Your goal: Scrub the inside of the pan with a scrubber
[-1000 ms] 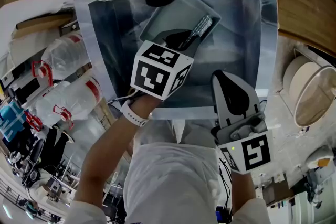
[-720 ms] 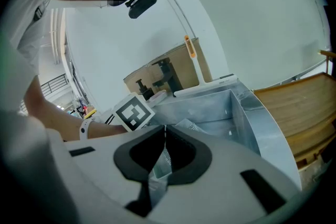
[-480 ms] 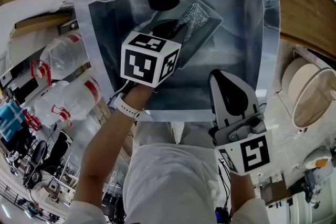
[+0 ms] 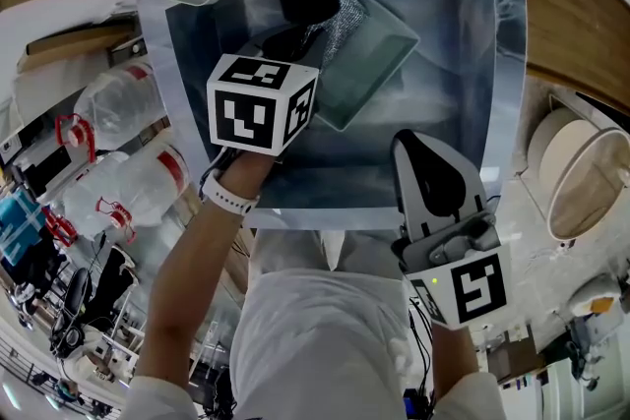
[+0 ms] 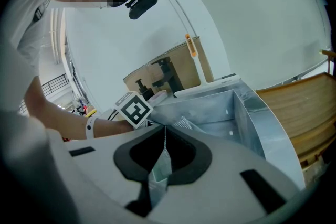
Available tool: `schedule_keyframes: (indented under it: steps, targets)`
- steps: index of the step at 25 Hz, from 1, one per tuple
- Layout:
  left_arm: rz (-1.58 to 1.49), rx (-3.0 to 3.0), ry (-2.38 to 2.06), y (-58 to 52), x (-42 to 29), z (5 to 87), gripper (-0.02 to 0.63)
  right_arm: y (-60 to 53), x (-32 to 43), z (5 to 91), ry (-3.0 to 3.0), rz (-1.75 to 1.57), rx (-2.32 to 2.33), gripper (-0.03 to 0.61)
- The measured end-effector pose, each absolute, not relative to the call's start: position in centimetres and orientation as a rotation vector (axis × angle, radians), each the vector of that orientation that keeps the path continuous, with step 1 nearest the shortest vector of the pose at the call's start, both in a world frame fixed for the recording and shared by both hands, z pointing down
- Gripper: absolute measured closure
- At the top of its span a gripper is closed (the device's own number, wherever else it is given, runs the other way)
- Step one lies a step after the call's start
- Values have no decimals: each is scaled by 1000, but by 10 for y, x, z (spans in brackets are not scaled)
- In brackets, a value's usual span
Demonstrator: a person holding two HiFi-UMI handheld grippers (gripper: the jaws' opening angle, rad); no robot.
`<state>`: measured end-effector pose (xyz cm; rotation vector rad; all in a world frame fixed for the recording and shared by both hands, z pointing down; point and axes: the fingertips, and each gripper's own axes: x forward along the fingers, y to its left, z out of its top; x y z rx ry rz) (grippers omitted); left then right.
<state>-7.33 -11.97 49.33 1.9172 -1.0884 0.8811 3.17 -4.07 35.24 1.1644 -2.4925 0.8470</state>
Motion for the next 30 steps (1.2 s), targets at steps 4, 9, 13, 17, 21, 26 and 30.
schedule_keyframes:
  steps: [4, 9, 13, 17, 21, 26, 30]
  targets:
    - [892, 1912, -1132, -123, -82, 491, 548, -41, 28, 352, -2495, 848, 1157, 569]
    - [924, 1922, -1196, -128, -90, 488, 548, -43, 26, 352, -2500, 848, 1155, 569]
    - [943, 1912, -1249, -131, -99, 487, 548, -42, 25, 352, -2501, 850, 1161, 569]
    - [958, 1900, -1277, -133, -105, 486, 548, -41, 30, 352, -2499, 852, 1169, 569]
    - [967, 1895, -1290, -131, -103, 486, 548, -39, 34, 352, -2493, 853, 1175, 569]
    - [979, 1893, -1293, -123, -100, 484, 548, -38, 37, 350, -2494, 854, 1186, 569]
    - [977, 1873, -1313, -115, -111, 484, 548, -40, 40, 349, -2499, 850, 1195, 569]
